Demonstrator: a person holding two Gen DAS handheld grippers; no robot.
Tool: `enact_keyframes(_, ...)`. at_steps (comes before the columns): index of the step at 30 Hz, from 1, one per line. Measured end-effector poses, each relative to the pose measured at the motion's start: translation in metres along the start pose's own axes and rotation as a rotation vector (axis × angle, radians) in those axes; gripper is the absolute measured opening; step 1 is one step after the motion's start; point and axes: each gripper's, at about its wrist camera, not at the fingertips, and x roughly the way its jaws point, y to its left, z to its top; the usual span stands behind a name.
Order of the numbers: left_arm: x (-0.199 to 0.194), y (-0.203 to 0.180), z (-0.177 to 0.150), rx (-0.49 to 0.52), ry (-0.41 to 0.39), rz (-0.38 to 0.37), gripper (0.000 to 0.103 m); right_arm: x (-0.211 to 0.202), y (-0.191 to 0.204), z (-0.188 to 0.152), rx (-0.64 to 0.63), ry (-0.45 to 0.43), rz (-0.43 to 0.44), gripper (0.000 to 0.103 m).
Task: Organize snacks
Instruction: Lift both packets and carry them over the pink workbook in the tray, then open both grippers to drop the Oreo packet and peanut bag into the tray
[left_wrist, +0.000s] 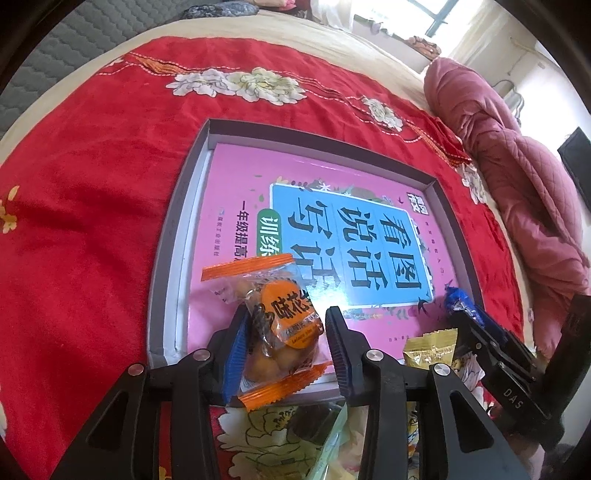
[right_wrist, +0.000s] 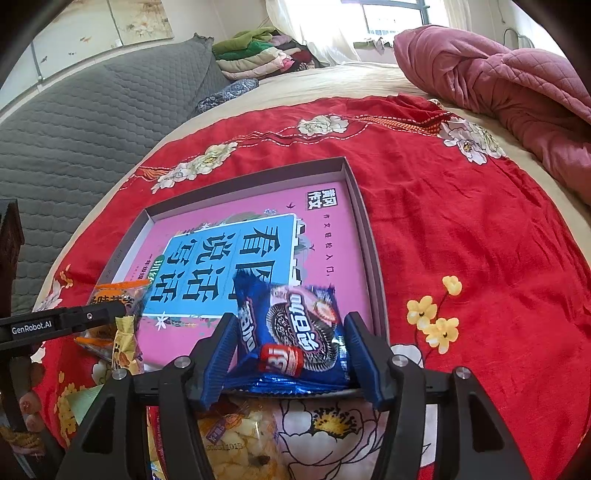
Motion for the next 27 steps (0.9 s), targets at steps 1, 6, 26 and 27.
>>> enact_keyframes(1, 0.0, 0.001, 0.0, -0.002, 0.001, 0.0, 0.044, 0.0, 0.0, 0.0, -0.002, -0.001, -0.001, 0.059)
enact_keyframes(6, -0.003, 0.004, 0.0, -0.013, -0.001, -0.003, 0.049, -0.003, 0.0, 0.001, 0.001, -0.01, 0.001, 0.06)
enact_keyframes(26, -0.038, 0.004, 0.003, -0.025, -0.057, -0.019, 0.058, -0.012, -0.001, 0.006, 0.009, -0.049, 0.008, 0.066)
enact_keyframes(27, -0.042, 0.003, 0.003, -0.024, -0.063, -0.019, 0.058, -0.013, 0.0, 0.007, 0.008, -0.051, 0.009, 0.067)
